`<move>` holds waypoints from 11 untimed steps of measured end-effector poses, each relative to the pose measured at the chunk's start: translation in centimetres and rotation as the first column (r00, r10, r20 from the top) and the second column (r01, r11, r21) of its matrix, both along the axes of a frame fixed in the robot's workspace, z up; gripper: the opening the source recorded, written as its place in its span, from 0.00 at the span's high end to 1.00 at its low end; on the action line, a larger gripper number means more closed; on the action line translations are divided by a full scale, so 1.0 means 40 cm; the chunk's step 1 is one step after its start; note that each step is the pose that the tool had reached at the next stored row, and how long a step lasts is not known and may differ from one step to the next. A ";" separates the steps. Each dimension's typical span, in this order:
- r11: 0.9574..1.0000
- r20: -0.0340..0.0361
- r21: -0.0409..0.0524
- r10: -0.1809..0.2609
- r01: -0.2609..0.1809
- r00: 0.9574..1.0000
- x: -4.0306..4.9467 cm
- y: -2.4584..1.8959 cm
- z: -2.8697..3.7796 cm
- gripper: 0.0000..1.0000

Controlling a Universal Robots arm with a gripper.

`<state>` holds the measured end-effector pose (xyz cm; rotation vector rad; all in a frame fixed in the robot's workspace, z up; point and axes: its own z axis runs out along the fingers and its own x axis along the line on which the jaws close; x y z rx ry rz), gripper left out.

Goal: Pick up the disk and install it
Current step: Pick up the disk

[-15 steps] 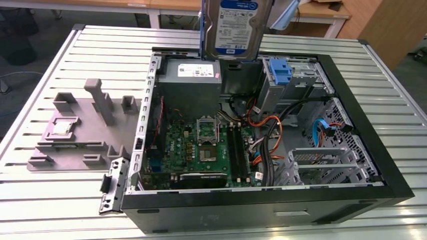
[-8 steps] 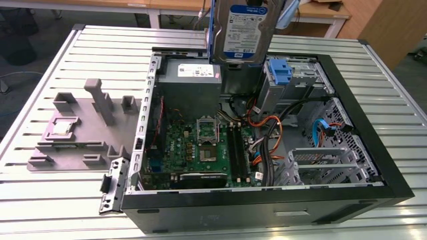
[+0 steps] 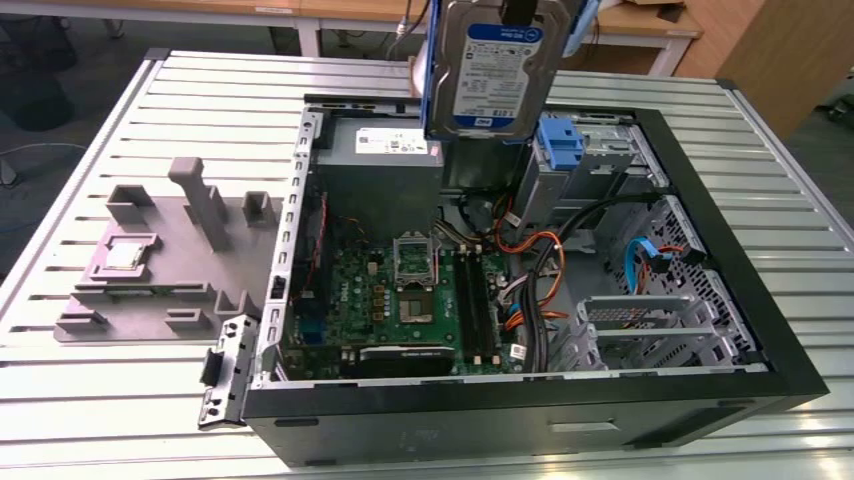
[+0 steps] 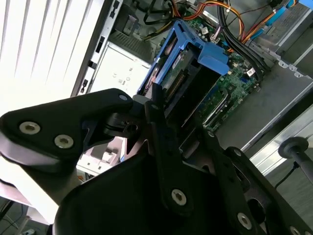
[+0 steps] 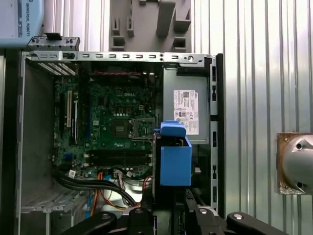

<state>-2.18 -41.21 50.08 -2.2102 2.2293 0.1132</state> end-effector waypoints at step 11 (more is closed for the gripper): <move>1.000 0.000 0.000 0.000 0.000 1.000 0.002 -0.065 -0.012 0.65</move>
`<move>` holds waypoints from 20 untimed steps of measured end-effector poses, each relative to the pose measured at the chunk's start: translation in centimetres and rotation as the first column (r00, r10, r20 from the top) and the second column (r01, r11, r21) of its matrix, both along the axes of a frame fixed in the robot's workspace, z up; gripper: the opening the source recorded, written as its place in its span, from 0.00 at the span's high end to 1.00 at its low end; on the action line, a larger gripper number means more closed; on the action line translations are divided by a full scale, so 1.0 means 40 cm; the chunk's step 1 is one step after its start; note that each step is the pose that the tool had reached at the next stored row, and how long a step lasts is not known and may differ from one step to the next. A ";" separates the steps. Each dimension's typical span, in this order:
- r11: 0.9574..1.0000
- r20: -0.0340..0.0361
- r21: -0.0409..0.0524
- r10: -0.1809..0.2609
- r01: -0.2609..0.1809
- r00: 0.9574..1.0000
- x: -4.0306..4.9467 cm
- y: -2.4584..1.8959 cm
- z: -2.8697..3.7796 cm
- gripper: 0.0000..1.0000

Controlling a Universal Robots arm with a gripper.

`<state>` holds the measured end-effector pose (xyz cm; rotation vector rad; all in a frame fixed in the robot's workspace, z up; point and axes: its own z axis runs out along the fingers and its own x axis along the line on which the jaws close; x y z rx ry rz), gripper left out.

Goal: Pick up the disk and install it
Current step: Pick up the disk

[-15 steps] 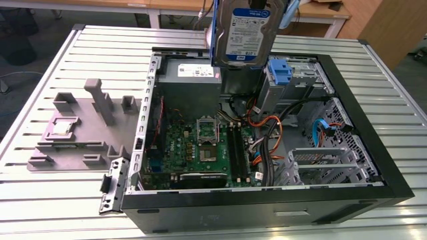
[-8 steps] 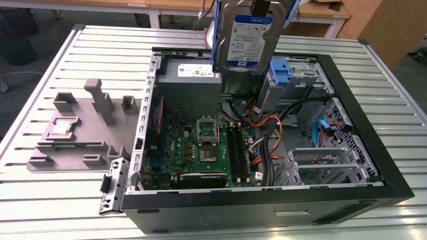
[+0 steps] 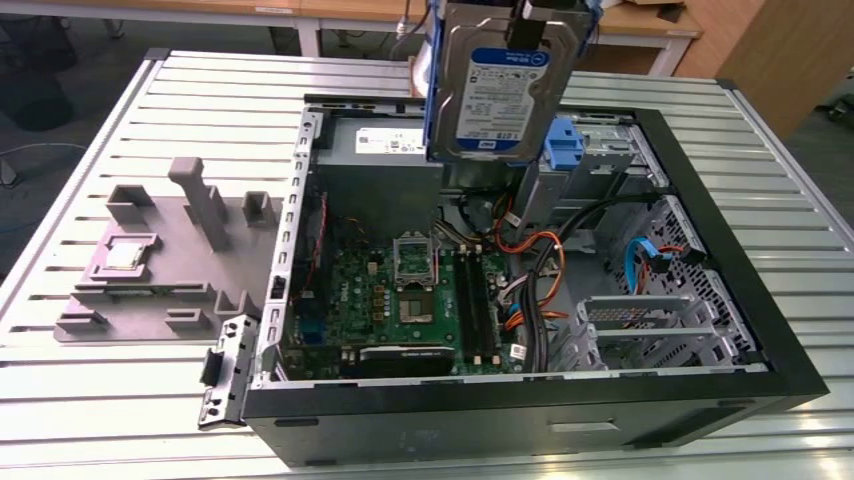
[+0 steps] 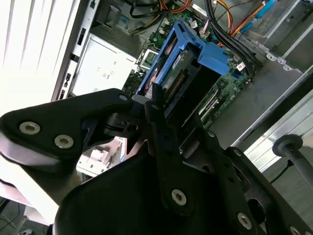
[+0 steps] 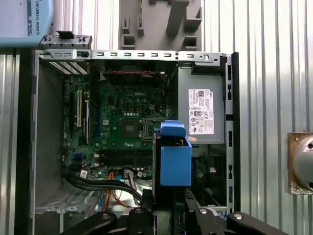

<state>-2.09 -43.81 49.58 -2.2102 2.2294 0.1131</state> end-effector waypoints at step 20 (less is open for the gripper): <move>1.000 0.000 0.000 0.000 0.000 1.000 0.000 -0.136 -0.008 0.65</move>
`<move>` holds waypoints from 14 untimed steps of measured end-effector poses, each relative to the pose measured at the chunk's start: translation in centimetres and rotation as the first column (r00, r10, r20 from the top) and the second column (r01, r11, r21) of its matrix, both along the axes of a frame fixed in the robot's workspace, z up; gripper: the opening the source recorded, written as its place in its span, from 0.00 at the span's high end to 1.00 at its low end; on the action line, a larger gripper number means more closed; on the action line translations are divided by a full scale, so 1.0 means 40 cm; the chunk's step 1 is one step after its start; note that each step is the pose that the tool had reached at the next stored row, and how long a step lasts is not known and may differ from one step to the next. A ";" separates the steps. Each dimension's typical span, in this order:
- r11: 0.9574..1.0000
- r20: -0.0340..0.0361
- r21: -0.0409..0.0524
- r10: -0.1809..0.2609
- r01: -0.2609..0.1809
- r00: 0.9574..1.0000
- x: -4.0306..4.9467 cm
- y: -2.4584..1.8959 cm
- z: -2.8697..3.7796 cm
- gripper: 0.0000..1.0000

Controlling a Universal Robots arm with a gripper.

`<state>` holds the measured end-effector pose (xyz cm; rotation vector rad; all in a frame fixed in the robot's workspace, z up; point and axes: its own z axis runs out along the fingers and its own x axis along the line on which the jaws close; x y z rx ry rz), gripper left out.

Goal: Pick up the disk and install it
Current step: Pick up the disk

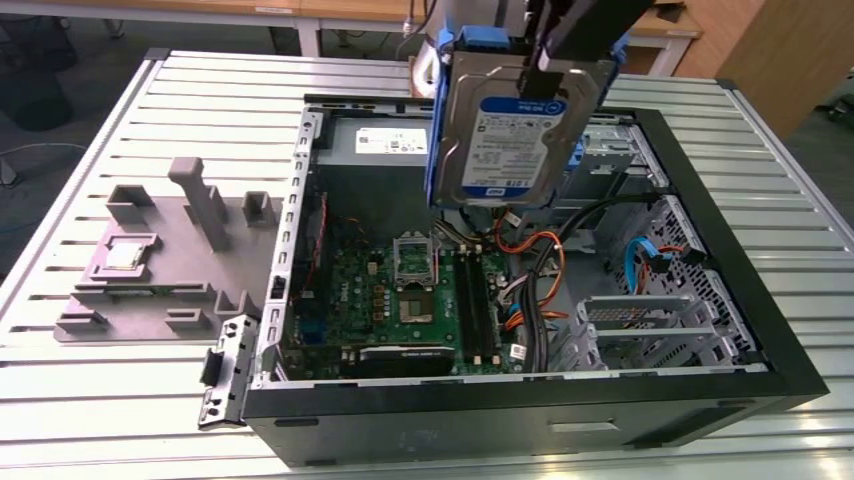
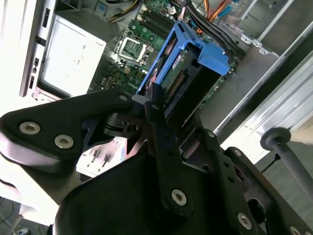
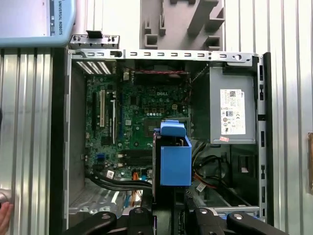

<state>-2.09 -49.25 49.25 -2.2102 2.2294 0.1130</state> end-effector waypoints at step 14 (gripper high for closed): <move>1.000 0.000 0.000 0.000 0.000 1.000 0.000 -0.091 -0.001 0.65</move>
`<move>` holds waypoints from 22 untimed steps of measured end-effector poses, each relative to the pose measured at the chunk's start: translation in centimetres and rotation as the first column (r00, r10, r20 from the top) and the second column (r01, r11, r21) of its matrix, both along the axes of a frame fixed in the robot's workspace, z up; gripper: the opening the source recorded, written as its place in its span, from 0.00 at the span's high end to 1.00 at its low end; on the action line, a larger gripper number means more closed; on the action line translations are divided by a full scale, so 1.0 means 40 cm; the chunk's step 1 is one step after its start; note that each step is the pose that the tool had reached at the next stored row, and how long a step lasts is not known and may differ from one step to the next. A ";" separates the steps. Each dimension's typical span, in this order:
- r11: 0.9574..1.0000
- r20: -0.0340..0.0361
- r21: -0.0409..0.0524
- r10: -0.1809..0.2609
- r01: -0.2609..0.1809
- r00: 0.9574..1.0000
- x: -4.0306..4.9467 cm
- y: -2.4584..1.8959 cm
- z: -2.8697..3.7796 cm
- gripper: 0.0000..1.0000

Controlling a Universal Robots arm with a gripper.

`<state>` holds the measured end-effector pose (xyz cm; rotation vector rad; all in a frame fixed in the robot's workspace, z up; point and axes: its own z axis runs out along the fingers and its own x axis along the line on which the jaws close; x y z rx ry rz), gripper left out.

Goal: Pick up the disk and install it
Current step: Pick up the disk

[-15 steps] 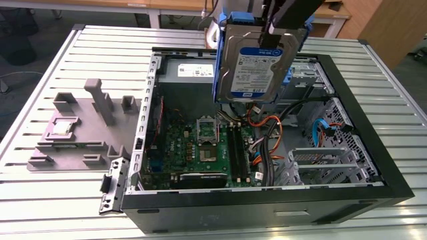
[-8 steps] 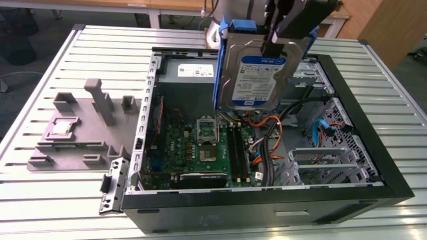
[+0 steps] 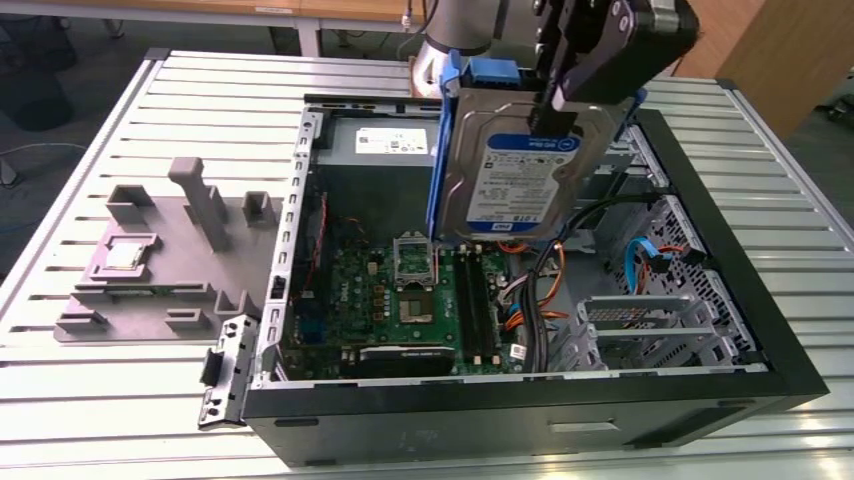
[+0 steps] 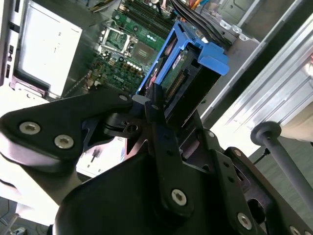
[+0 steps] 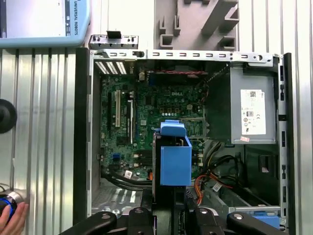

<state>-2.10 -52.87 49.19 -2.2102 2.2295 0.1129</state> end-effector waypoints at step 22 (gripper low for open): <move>1.000 0.000 0.000 0.000 0.000 1.000 0.000 -0.059 -0.004 0.65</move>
